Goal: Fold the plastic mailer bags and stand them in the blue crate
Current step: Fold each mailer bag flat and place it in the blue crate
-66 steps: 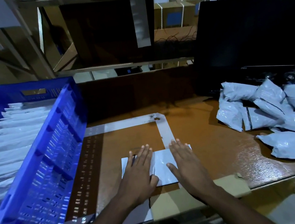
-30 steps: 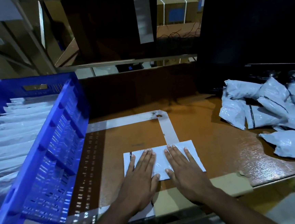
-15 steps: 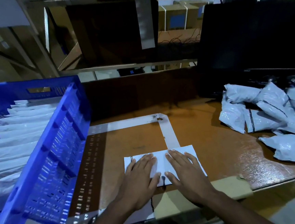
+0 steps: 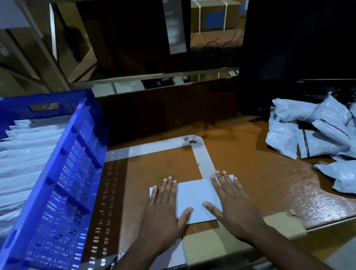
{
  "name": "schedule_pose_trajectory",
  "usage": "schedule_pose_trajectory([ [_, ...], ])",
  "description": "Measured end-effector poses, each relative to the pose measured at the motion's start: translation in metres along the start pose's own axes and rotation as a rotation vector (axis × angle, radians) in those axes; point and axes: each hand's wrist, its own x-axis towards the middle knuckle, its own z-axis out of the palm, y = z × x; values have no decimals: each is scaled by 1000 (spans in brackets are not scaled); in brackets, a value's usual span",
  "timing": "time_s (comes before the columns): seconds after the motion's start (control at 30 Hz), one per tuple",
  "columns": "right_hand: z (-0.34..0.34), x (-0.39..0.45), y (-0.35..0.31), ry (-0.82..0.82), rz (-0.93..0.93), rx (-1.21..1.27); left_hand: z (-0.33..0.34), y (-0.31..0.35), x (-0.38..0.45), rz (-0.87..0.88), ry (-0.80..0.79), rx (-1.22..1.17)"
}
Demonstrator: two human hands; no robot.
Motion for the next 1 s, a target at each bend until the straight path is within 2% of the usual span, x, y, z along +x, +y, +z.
schedule_pose_trajectory([
  [0.3,-2,-9,2,41,59,95,-2,0,-5,-18,13,-63],
  [0.37,-5,-12,8,50,100,215,-4,-3,-5,-25,5,-172],
  [0.5,-10,-27,22,94,-25,349,-18,-12,-9,-69,127,-595],
  [0.6,-14,-42,33,107,-53,505,-21,-19,-17,-14,212,-542],
  [0.7,-14,-50,44,85,-81,558,-18,-23,-27,79,176,-505],
  [0.83,-12,-46,50,130,-86,547,-15,-23,-33,122,97,-449],
  [1.0,-26,-37,48,228,-72,503,-28,-18,-29,147,140,-473],
])
